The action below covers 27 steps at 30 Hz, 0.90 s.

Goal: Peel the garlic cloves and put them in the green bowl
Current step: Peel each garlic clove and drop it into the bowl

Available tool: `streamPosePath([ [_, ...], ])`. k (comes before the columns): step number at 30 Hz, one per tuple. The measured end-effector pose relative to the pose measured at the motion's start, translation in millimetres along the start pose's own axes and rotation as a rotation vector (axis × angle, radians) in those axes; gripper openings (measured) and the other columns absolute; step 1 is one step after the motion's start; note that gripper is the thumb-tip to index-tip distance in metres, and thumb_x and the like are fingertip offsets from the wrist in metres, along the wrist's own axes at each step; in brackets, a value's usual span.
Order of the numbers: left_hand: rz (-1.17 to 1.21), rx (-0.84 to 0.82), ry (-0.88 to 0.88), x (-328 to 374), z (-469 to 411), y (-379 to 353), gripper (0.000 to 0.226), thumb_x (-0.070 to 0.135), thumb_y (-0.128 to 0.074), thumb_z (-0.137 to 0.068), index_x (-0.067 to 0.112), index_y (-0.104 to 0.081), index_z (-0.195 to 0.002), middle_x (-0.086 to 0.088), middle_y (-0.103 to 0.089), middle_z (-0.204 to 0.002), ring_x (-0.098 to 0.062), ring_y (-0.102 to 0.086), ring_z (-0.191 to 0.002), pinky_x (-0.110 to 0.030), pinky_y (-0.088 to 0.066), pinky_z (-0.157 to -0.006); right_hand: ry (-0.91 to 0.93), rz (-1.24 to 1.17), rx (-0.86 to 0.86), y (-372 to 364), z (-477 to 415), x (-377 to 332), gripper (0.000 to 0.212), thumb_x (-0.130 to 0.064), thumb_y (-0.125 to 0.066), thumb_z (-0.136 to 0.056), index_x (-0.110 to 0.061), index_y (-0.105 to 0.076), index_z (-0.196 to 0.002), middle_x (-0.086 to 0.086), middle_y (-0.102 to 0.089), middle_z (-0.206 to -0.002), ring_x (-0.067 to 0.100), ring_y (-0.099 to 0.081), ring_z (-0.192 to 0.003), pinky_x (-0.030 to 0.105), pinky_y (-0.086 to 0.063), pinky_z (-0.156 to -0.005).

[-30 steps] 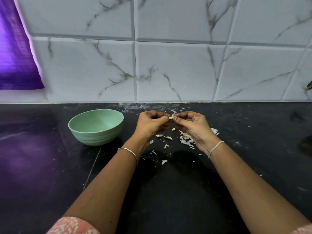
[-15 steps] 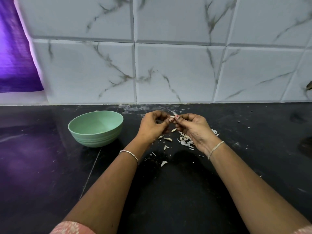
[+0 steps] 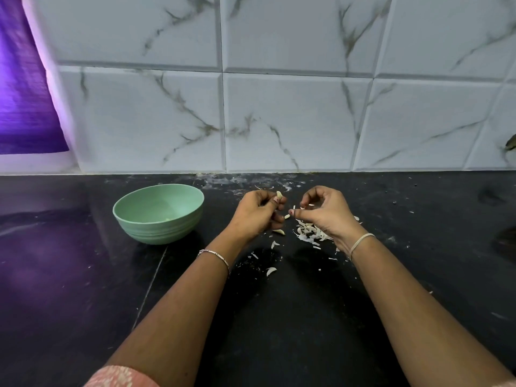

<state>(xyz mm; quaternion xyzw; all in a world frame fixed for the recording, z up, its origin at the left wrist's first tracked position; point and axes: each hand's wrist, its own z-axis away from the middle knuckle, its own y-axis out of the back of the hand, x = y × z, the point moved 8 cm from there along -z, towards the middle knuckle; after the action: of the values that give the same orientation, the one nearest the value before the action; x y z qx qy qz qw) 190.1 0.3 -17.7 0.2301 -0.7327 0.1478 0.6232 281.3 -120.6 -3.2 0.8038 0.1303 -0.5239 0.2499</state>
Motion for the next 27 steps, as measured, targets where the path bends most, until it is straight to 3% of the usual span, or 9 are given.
streamPosePath([
  [4,0.034,-0.002,0.049,-0.7,2.3,-2.6,0.021,0.011,-0.044,-0.102,0.004,-0.061,-0.092,-0.005,-0.054,-0.078,-0.012,-0.057,-0.054,-0.024,-0.056,-0.051,-0.028,-0.084,-0.075,-9.0,-0.6,0.3,0.006,-0.005,-0.06,-0.094,-0.006,-0.062,-0.099,0.003,-0.067,-0.07,0.008,-0.059,-0.055,0.019,-0.049,-0.053],
  [6,0.036,-0.011,0.056,-0.3,3.2,-3.6,0.023,0.011,-0.043,-0.102,0.004,-0.06,-0.09,-0.006,-0.052,-0.076,-0.012,-0.056,-0.054,-0.025,-0.056,-0.051,-0.016,-0.072,-0.078,-9.6,-0.5,-0.8,0.013,-0.012,-0.053,-0.099,-0.007,-0.065,-0.096,0.004,-0.066,-0.069,0.009,-0.056,-0.055,0.019,-0.046,-0.052],
  [10,0.013,-0.028,0.062,-1.2,3.9,-4.5,0.024,0.013,-0.044,-0.102,0.004,-0.061,-0.088,-0.004,-0.053,-0.071,-0.012,-0.057,-0.054,-0.029,-0.058,-0.055,0.018,-0.043,-0.072,-10.6,2.6,-6.3,0.011,-0.012,-0.059,-0.096,-0.012,-0.07,-0.096,0.003,-0.067,-0.082,0.007,-0.057,-0.066,0.015,-0.047,-0.053],
  [14,-0.031,-0.049,0.051,-2.1,5.2,-6.0,0.022,0.017,-0.053,-0.099,0.007,-0.062,-0.082,-0.003,-0.058,-0.069,-0.012,-0.057,-0.058,-0.036,-0.059,-0.065,0.068,-0.087,-0.1,-15.1,7.2,-13.8,0.006,-0.013,-0.068,-0.09,-0.012,-0.071,-0.094,-0.002,-0.069,-0.078,-0.004,-0.06,-0.061,0.013,-0.045,-0.052],
  [18,-0.064,-0.025,0.011,0.7,6.7,-5.0,0.021,0.018,-0.063,-0.094,0.004,-0.063,-0.079,-0.004,-0.061,-0.069,-0.01,-0.058,-0.057,-0.033,-0.061,-0.061,0.114,-0.049,-0.037,-10.8,5.2,-16.0,0.003,-0.007,-0.071,-0.086,-0.004,-0.07,-0.088,-0.002,-0.066,-0.069,-0.005,-0.058,-0.053,0.011,-0.044,-0.052],
  [22,-0.119,0.06,-0.015,4.7,7.5,-1.5,0.021,0.014,-0.062,-0.093,-0.005,-0.066,-0.088,-0.007,-0.061,-0.07,-0.012,-0.06,-0.055,-0.038,-0.061,-0.062,0.123,-0.04,-0.025,-10.9,4.8,-16.1,0.007,-0.005,-0.071,-0.085,0.001,-0.071,-0.089,-0.001,-0.068,-0.071,-0.006,-0.062,-0.059,0.009,-0.047,-0.059],
  [27,-0.163,0.106,-0.048,10.1,9.4,4.0,0.018,0.014,-0.063,-0.09,0.003,-0.066,-0.076,-0.007,-0.061,-0.06,-0.02,-0.063,-0.053,-0.038,-0.061,-0.058,0.099,-0.096,-0.028,-14.2,6.1,-14.9,0.006,-0.006,-0.071,-0.086,-0.009,-0.071,-0.081,-0.002,-0.069,-0.07,-0.003,-0.063,-0.062,0.013,-0.051,-0.063],
])
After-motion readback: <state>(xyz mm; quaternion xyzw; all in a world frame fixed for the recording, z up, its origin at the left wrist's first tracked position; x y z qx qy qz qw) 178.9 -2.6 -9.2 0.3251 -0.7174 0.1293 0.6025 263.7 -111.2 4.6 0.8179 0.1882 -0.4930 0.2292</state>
